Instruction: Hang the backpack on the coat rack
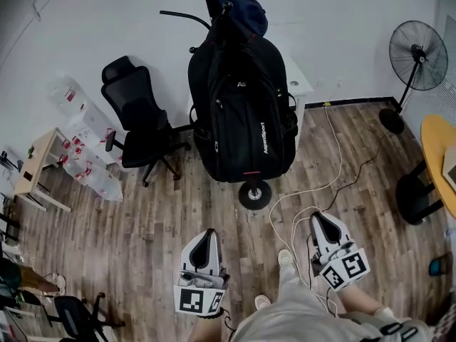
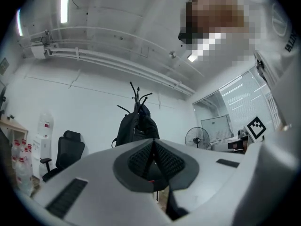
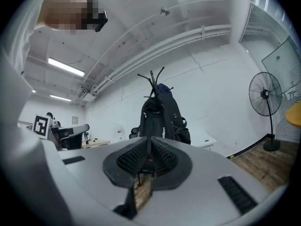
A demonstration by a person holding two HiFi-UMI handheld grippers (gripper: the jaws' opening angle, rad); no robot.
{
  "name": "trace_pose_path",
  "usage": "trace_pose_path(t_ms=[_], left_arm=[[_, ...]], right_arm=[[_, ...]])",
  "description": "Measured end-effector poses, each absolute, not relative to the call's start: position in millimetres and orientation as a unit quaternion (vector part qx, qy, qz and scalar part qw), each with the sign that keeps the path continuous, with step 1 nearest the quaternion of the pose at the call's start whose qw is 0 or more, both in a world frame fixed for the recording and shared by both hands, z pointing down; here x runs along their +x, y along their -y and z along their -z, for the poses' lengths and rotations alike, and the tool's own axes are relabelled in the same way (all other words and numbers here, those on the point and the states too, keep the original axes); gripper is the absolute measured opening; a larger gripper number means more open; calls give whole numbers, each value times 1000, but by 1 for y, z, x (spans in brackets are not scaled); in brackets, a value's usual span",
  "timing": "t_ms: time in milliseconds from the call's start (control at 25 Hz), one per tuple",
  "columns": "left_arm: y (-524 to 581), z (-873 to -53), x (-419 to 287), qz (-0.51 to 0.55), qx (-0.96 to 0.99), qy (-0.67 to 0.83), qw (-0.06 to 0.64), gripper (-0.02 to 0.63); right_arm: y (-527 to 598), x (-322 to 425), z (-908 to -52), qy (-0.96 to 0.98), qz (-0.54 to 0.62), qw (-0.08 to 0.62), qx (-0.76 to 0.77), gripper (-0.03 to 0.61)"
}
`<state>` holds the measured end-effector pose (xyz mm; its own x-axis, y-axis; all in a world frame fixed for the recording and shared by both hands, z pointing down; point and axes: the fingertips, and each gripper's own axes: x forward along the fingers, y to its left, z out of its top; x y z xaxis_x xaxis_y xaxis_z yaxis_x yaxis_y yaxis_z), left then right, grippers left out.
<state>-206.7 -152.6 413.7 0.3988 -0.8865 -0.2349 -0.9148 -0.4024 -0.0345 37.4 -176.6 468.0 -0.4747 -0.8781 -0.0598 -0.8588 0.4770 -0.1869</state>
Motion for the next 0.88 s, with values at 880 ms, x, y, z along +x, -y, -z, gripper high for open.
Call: trace_pose_path(t_ms=[880], left_arm=[[64,-449,-204,-149,-860,-488,-1,8]], right_arm=[[47,36,-465,-828,43,-15,-559,34]])
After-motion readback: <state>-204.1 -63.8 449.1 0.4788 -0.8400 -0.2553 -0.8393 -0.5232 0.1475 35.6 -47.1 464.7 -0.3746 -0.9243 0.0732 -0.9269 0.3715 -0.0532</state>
